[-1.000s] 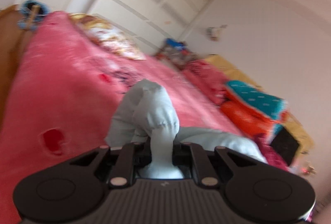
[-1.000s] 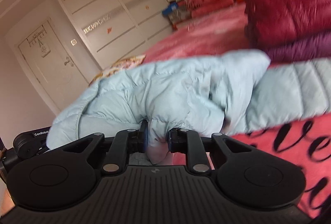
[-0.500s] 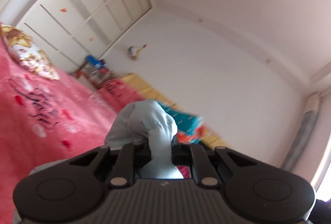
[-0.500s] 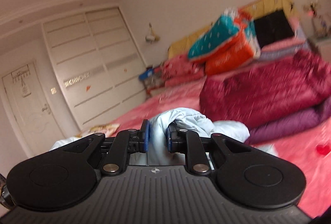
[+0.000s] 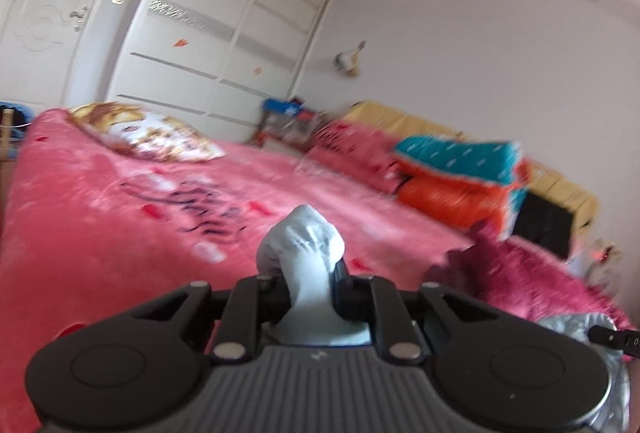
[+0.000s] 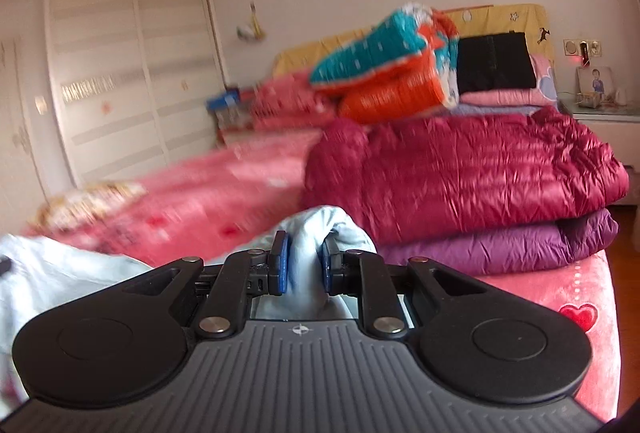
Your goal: Fold large clothes
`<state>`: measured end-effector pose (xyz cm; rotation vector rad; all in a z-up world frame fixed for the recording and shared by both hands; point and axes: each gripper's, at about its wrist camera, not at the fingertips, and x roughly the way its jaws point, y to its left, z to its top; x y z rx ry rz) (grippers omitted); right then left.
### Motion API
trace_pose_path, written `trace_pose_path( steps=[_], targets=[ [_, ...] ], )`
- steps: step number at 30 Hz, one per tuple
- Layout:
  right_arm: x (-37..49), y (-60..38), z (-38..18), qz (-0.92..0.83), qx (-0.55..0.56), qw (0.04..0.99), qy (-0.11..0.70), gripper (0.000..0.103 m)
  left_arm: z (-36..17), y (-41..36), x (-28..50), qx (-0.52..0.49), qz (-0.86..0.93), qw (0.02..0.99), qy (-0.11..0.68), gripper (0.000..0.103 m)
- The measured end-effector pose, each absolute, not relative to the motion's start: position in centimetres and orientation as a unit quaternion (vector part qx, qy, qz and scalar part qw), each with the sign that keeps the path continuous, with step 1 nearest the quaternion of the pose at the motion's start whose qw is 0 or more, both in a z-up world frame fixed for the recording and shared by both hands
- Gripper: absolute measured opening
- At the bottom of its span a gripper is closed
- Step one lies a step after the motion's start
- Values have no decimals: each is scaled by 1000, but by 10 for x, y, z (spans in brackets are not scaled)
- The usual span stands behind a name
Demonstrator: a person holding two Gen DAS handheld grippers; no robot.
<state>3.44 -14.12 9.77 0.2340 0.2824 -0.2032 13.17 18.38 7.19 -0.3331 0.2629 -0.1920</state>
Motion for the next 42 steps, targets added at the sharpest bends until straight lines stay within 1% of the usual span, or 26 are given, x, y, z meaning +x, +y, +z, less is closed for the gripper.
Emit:
trace_pose_path(
  steps=[1,3,4,5,6,7,8,10,11,12,13,14,20,27,33,37,42],
  targets=[
    [47,-136,89,-104,111,977,151,20,71,188,131,-166,-87,973,138,18],
    [66,-134,76,-111,95,975,168,23,67,192,137,-167,-65,972,154,27],
    [74,-134,70,-115,85,974,177,25,65,193,139,-165,-52,972,161,34],
    [78,-134,66,-116,79,973,183,31,63,196,138,-163,-41,972,166,43],
    [86,-138,61,-117,75,972,187,36,63,199,139,-161,-30,972,169,48],
    [88,-137,58,-118,72,972,192,53,63,203,137,-159,-15,973,169,62],
    [88,-137,56,-119,70,971,195,68,64,205,136,-155,-3,974,164,71],
    [91,-144,52,-120,71,970,201,74,68,209,132,-148,19,978,147,77],
    [89,-144,50,-119,73,969,205,81,72,212,128,-145,29,979,139,79],
    [87,-144,50,-119,77,968,208,86,75,214,124,-145,37,980,131,80],
    [86,-148,49,-120,83,967,210,98,80,217,119,-146,42,981,122,80],
    [83,-151,49,-121,90,966,211,101,84,218,115,-149,44,981,114,81],
    [52,-170,54,-126,156,959,200,103,118,215,83,-143,17,987,66,91],
    [-5,-167,60,-123,171,961,181,103,139,191,43,-120,-27,991,57,94],
    [-50,-172,52,-121,191,956,186,103,140,163,3,-80,-72,991,84,95],
    [-72,-172,47,-123,212,949,198,103,130,147,-25,-79,-110,984,117,95],
    [-95,-161,44,-124,192,950,211,103,111,138,-49,-81,-130,974,165,95]
  ],
)
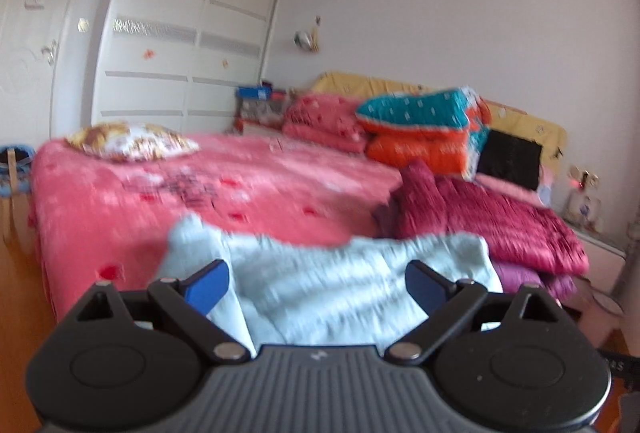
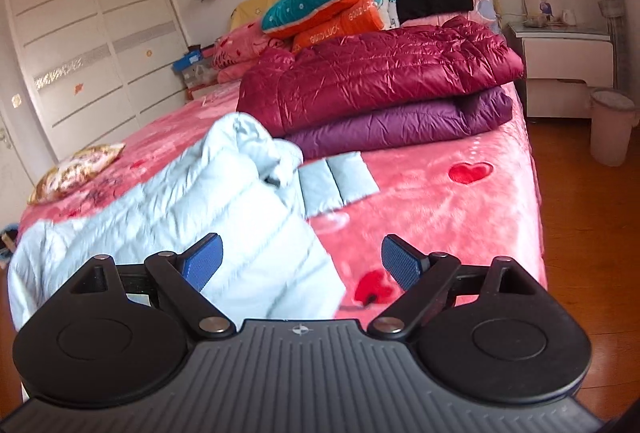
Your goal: Fold large clothes
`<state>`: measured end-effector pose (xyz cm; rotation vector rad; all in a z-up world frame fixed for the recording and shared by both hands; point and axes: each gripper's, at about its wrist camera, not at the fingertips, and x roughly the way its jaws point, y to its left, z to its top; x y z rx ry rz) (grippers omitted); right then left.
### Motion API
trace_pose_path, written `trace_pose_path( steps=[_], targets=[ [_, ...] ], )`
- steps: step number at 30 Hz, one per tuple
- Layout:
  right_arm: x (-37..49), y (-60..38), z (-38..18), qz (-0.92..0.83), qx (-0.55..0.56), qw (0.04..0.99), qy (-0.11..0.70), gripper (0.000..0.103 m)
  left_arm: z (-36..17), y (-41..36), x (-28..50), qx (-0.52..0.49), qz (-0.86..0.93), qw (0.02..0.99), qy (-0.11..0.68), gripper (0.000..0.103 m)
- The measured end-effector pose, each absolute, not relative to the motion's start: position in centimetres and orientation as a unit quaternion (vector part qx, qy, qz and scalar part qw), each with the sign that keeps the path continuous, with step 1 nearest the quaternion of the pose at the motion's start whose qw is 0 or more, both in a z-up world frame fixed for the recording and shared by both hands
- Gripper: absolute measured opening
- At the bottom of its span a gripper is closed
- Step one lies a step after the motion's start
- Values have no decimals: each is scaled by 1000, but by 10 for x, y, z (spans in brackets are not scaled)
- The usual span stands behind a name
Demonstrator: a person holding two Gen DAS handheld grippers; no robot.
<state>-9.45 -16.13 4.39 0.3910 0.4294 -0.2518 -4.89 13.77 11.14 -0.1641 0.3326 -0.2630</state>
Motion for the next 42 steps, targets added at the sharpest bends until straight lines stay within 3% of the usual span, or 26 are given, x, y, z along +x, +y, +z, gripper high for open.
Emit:
trace_pose_path(
  steps=[12,26,37,42],
  targets=[
    [-107,-151,38,-92,160,957,224,103,66,136,-77,-95,-140,954,249,95],
    [-67,-201,6,-65,247,938,235,103,22,94,-36,-65,-151,945,283,95],
    [-27,-241,-6,-44,306,920,240,103,-4,91,10,-136,-187,926,300,95],
    [-2,-254,-16,-15,342,907,247,103,-7,91,16,-177,-214,915,294,100]
  ],
)
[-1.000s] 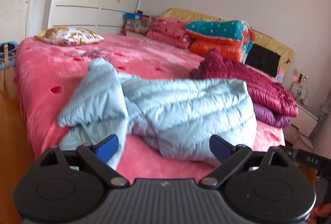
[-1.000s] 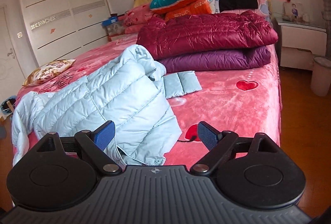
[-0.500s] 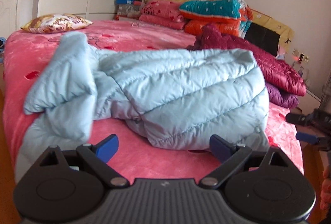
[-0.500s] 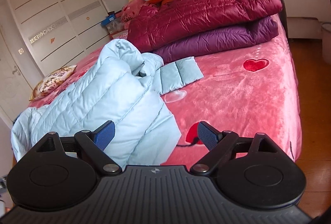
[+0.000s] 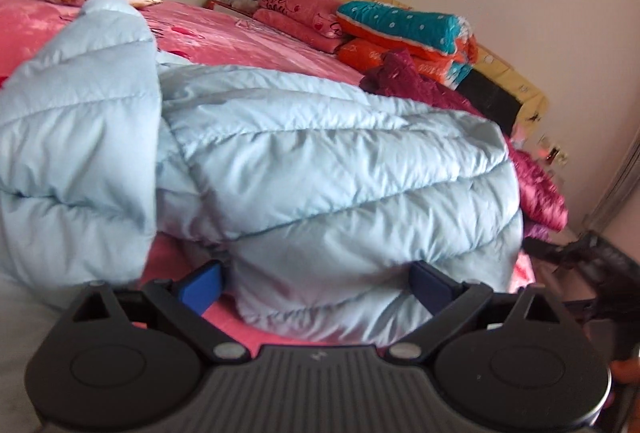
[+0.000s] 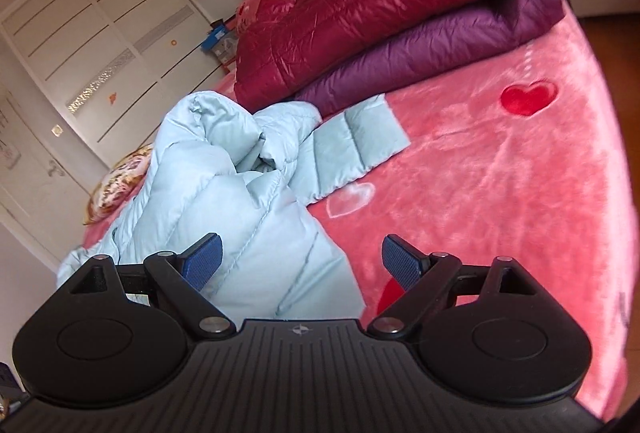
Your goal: Fold large clothes
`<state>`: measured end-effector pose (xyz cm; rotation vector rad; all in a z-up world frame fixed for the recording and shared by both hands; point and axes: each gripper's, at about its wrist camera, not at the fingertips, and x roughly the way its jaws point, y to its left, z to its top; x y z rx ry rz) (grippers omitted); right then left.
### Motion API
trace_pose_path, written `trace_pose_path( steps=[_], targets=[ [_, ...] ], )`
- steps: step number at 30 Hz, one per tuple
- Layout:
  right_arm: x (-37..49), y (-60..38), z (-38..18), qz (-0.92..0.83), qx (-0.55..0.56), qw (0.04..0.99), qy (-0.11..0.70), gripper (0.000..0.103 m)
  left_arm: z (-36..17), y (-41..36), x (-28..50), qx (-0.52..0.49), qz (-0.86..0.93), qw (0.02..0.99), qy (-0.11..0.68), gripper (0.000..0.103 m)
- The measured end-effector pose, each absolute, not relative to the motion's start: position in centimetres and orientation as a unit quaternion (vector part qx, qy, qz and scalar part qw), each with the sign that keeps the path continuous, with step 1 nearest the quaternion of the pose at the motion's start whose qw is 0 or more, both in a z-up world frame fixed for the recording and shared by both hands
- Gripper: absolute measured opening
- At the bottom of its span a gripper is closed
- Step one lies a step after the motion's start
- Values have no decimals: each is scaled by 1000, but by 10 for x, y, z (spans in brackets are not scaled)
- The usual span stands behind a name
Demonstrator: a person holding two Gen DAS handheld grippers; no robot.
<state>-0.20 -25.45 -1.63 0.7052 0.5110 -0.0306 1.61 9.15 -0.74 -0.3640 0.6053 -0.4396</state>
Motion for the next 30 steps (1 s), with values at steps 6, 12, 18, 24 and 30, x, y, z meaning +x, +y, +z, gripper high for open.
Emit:
trace_pose_path(
  steps=[6,12,18,24,30],
  targets=[
    [27,-257,-34,15,375,889,263,103,-10,84,22,-196,-238,903,298,101],
    [48,-261,-57,39,440,853,278,103,-11,79,28,-219,-250,891,309,90],
    [56,-258,-63,68,458,840,283,103,-7,83,29,-266,-257,877,307,37],
    [62,-244,-59,139,463,830,277,103,17,88,20,-301,-269,870,284,12],
    [55,-229,-28,245,445,829,233,103,57,101,-4,-308,-291,867,262,10]
  ],
)
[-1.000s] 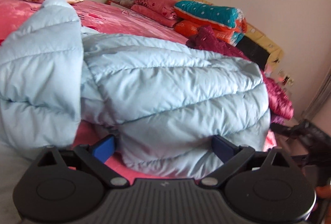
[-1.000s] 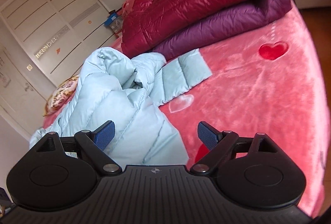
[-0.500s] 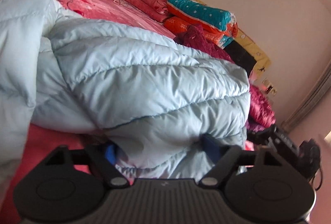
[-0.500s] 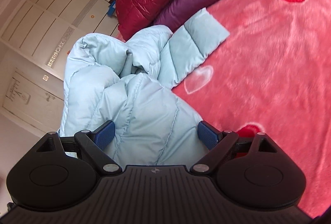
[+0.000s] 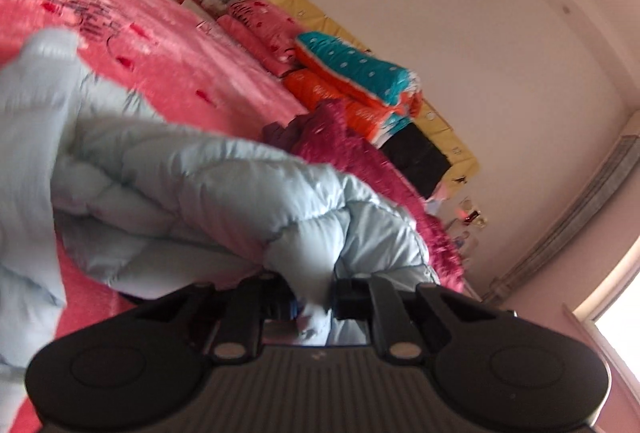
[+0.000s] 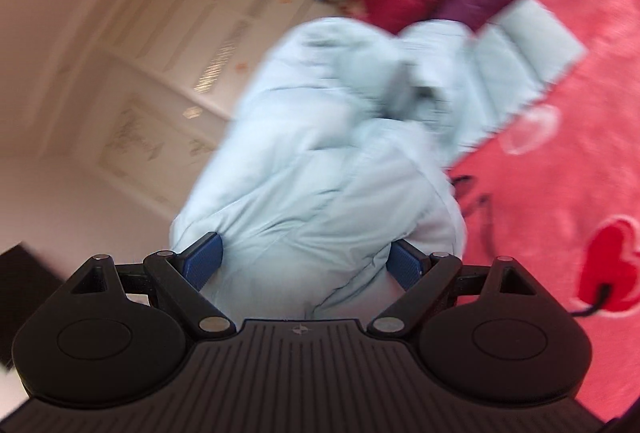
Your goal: Fold large clothes
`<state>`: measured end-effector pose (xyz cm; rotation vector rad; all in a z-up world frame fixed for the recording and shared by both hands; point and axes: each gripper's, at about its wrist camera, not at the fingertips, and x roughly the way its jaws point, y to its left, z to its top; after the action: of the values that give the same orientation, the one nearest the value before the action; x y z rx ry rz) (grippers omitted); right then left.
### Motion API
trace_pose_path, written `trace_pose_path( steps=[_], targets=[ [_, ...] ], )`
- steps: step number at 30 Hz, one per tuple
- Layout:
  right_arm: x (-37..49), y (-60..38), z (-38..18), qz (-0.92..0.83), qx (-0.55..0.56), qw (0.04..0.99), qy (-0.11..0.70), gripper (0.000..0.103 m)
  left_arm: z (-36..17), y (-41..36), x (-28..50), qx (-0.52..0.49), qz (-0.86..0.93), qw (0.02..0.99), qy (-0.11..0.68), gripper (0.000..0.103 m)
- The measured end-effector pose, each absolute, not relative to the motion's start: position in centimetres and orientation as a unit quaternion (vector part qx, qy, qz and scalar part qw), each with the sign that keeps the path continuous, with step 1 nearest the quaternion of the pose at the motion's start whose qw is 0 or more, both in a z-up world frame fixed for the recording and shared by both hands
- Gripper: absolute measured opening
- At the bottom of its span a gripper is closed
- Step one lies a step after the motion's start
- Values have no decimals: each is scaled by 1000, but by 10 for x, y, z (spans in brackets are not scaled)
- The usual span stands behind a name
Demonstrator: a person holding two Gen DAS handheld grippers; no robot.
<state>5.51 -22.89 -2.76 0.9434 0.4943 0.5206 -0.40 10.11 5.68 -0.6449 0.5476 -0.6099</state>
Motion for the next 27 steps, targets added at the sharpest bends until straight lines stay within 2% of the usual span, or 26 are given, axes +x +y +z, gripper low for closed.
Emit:
trace_pose_path(
  steps=[5,11,18,24,26,27],
  targets=[
    [39,-219,-6,328,436,814,199,103,80,116,-28,-305,-300,864,265,9],
    [18,-208,17,395,415,798,188,103,102,130,-50,-268,-293,863,314,10],
    [-9,-212,32,458,432,760,160,103,93,140,-64,-208,-252,862,389,11],
    [-20,-219,22,424,441,771,177,103,83,136,-76,-138,-222,875,408,26],
    [-18,-218,21,402,450,779,173,103,82,134,-83,-115,-220,880,405,38],
    [-21,-221,21,390,455,783,168,103,83,134,-86,-110,-220,881,405,41]
  ],
)
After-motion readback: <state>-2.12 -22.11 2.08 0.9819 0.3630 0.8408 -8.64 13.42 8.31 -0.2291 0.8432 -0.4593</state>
